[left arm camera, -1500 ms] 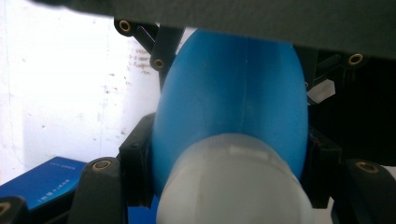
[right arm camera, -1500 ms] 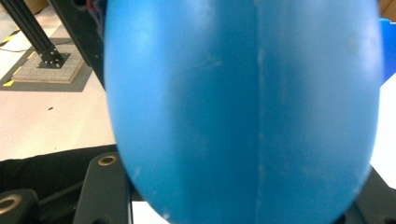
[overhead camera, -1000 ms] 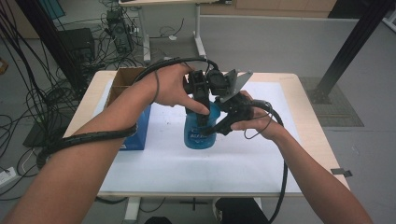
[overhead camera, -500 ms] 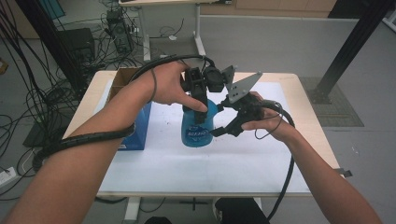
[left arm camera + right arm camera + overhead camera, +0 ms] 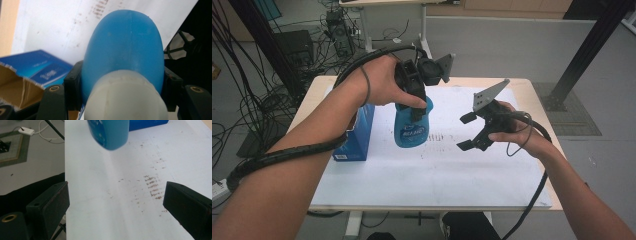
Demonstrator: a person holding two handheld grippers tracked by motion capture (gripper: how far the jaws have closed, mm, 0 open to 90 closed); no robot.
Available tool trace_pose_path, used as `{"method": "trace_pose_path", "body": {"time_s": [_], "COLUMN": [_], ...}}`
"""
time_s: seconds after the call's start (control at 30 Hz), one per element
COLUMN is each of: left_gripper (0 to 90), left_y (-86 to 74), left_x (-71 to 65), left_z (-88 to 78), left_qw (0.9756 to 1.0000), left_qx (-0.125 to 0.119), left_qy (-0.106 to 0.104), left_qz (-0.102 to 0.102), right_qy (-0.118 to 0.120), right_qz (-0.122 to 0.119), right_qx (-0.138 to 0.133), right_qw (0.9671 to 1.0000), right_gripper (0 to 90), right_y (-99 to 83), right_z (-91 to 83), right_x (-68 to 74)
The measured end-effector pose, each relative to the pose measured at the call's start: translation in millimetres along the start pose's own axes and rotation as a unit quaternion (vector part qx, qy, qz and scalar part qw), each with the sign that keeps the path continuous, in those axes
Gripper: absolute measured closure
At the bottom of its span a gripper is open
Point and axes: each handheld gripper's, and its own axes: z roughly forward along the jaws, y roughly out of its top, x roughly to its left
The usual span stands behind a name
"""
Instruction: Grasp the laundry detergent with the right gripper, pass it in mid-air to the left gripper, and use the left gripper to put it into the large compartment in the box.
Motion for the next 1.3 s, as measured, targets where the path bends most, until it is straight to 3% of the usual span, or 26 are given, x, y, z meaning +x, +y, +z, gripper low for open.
{"method": "trace_pose_path", "body": {"time_s": [0.1,0.17,0.33,0.43,0.53,0.63,0.73,0.93,1.1,1.13,1.17,1.2,1.23,1.27,1.3], "left_gripper": [36.8,36.9,36.9,36.9,36.9,36.9,36.9,37.0,36.9,36.9,36.9,37.0,37.0,37.0,37.0], "left_y": [-4.7,-7.9,-15.8,-22.1,-29.6,-34.9,-41.4,-57.1,-68.9,-70.6,-71.5,-72.9,-73.6,-74.9,-75.8], "left_x": [3.7,6.7,17.1,25.7,36.8,45.4,54.2,74.8,91.0,94.3,96.3,99.5,101.5,104.8,106.7], "left_z": [-8.6,-14.8,-29.7,-39.5,-50.6,-59.6,-68.8,-88.2,-105.5,-110.0,-112.5,-116.4,-118.2,-121.5,-123.2], "left_qw": [0.9997,0.9991,0.9952,0.9912,0.9847,0.9794,0.972,0.953,0.9335,0.928,0.9256,0.9212,0.919,0.9149,0.9126], "left_qx": [0.006,0.005,0.001,-0.003,-0.009,-0.009,-0.01,-0.017,-0.023,-0.026,-0.027,-0.027,-0.029,-0.03,-0.032], "left_qy": [0.007,0.01,0.012,0.014,0.021,0.031,0.04,0.053,0.066,0.068,0.069,0.068,0.068,0.067,0.066], "left_qz": [-0.021,-0.042,-0.098,-0.131,-0.172,-0.199,-0.231,-0.298,-0.352,-0.365,-0.371,-0.382,-0.387,-0.397,-0.402], "right_qy": [-0.023,-0.021,-0.042,-0.059,-0.081,-0.111,-0.129,-0.132,-0.137,-0.14,-0.143,-0.143,-0.142,-0.141,-0.138], "right_qz": [0.022,0.041,0.059,0.067,0.074,0.082,0.093,0.117,0.117,0.12,0.119,0.118,0.118,0.12,0.118], "right_qx": [-0.003,-0.006,-0.005,0.002,0.016,0.036,0.043,0.064,0.085,0.089,0.097,0.102,0.107,0.107,0.108], "right_qw": [0.9995,0.9989,0.9974,0.996,0.9938,0.9897,0.9864,0.9822,0.98,0.9789,0.9777,0.9772,0.9769,0.9769,0.9773], "right_gripper": [4.1,3.5,3.5,3.5,3.5,3.8,4.3,4.2,4.0,3.9,3.9,3.9,4.0,4.0,4.1], "right_y": [-7.3,-10.7,-16.2,-17.0,-17.2,-18.4,-20.8,-24.8,-25.2,-25.2,-24.8,-24.3,-23.3,-22.5,-21.4], "right_z": [-13.5,-20.3,-37.8,-47.3,-54.9,-60.2,-62.6,-64.9,-63.4,-62.6,-61.4,-60.7,-59.7,-59.2,-59.3], "right_x": [0.3,-1.1,-2.8,-3.3,-4.1,-6.3,-8.4,-9.5,-8.4,-8.7,-9.0,-9.0,-8.7,-8.5,-8.2]}}
